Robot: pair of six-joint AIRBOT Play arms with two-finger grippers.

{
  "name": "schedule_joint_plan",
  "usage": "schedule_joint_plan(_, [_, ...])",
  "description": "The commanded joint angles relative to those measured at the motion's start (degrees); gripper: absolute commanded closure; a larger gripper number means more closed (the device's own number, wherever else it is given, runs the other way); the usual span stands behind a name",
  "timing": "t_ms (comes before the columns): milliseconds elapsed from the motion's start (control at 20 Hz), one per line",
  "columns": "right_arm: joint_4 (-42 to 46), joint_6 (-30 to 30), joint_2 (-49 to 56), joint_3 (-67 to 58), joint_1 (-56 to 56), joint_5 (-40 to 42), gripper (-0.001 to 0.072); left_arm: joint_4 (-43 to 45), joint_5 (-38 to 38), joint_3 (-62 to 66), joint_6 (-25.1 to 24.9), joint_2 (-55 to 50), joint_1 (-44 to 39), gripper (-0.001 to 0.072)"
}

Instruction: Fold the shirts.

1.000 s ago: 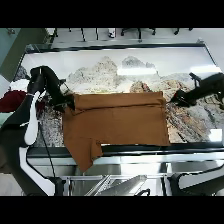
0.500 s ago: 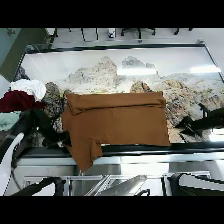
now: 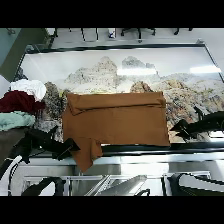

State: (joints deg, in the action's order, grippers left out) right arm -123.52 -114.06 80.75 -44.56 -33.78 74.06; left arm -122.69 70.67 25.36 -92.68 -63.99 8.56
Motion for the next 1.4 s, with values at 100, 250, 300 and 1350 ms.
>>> schedule_joint_plan(100, [-0.3, -0.2, 0.0, 0.1, 0.3, 0.7, 0.0206, -2.0, -4.7, -0.8, -2.2, -2.7, 0.2, 0.0303])
schedule_joint_plan(250, [0.2, -0.2, 0.0, 2.0, 0.3, 0.9, 0.0206, -2.0, -8.1, -0.8, -2.4, 1.6, 0.2, 0.0689])
schedule_joint_plan(300, [1.1, 0.2, 0.0, 3.1, 0.3, 0.2, 0.0206, -1.9, -8.5, -0.8, -2.4, 3.4, 0.2, 0.0690])
schedule_joint_plan(1350, [7.6, 9.7, -8.0, 5.8, 1.9, 1.3, 0.0692, 6.1, 7.0, 2.9, 0.5, 27.4, 0.2, 0.0690])
